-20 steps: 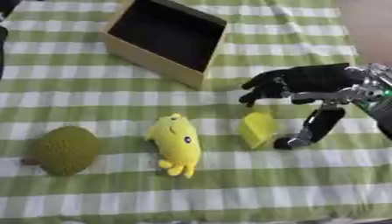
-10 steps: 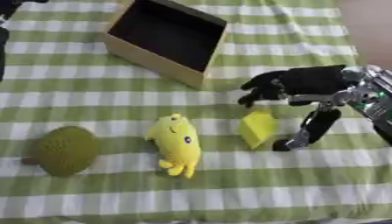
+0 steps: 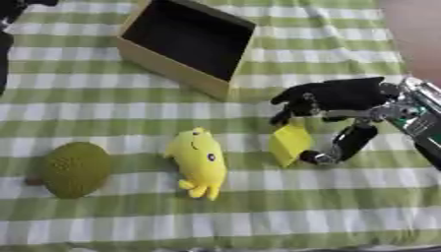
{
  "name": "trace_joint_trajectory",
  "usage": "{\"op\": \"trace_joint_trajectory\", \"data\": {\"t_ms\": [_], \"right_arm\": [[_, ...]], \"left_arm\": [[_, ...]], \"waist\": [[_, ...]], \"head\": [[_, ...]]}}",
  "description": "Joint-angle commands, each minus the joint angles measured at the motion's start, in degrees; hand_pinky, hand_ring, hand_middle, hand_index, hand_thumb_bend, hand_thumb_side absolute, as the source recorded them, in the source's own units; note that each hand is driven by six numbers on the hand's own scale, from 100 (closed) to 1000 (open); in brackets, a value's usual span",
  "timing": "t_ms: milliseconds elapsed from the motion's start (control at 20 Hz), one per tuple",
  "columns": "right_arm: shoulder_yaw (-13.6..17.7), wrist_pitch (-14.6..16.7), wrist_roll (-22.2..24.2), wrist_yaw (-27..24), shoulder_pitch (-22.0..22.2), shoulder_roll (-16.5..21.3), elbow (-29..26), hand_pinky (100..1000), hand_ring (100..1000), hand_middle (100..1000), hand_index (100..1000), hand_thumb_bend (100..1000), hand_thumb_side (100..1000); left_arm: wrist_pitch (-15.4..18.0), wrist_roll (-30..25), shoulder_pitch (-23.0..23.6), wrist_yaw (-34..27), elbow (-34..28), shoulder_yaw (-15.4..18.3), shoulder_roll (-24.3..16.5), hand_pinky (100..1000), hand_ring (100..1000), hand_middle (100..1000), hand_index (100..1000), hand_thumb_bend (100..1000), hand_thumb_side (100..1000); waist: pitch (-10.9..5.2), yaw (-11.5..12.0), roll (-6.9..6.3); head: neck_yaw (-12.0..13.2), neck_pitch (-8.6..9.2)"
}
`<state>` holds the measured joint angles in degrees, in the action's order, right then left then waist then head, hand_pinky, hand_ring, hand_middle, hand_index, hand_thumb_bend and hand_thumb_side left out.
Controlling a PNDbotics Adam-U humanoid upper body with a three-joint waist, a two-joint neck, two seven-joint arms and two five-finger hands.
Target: Pick up objects on the table and place them in the box.
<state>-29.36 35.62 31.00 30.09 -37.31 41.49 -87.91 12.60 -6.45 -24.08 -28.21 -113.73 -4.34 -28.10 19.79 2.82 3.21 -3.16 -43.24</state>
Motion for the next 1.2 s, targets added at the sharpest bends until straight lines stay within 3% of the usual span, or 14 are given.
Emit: {"op": "trace_joint_trajectory", "data": {"t_ms": [50, 500, 700, 850, 1200], "right_arm": [[0.72, 16.35, 16.06, 0.54, -0.75, 0.65, 0.64, 1000, 1000, 668, 909, 211, 467], [0.51, 16.35, 17.5, 0.28, -0.74, 0.27, 1.29, 1000, 1000, 624, 884, 193, 444], [0.75, 16.35, 18.29, -0.51, -0.56, 0.22, 1.41, 1000, 1000, 565, 841, 154, 425], [1.36, 16.35, 17.92, -1.91, -0.24, 0.55, 0.89, 1000, 1000, 524, 813, 100, 402], [3.26, 16.35, 15.57, -6.94, -0.23, 2.56, -2.49, 1000, 1000, 478, 769, 100, 390]], "left_arm": [[-0.22, -0.08, -0.22, 0.03, -0.86, 0.13, -0.43, 667, 768, 687, 820, 100, 576], [-0.32, -0.34, -0.18, 0.01, -0.86, 0.08, -0.3, 668, 768, 688, 820, 100, 576], [-0.43, -0.44, -0.11, -0.06, -0.86, 0.07, -0.33, 668, 769, 689, 819, 100, 576], [-0.53, -0.59, -0.09, -0.02, -0.86, 0.01, -0.38, 668, 769, 690, 819, 100, 576], [-0.74, -0.69, 0.1, 0.05, -0.86, -0.01, -0.53, 668, 770, 691, 819, 100, 576]], "waist": [[-1.19, 0.05, -0.8], [-1.18, 0.01, -0.87], [-1.2, 0.02, -0.89], [-1.26, -0.05, -0.86], [-1.45, -0.25, -0.67]], "head": [[-0.12, 0.03], [-0.07, -0.05], [-0.01, -0.03], [0.12, -0.03], [0.3, 0.08]]}}
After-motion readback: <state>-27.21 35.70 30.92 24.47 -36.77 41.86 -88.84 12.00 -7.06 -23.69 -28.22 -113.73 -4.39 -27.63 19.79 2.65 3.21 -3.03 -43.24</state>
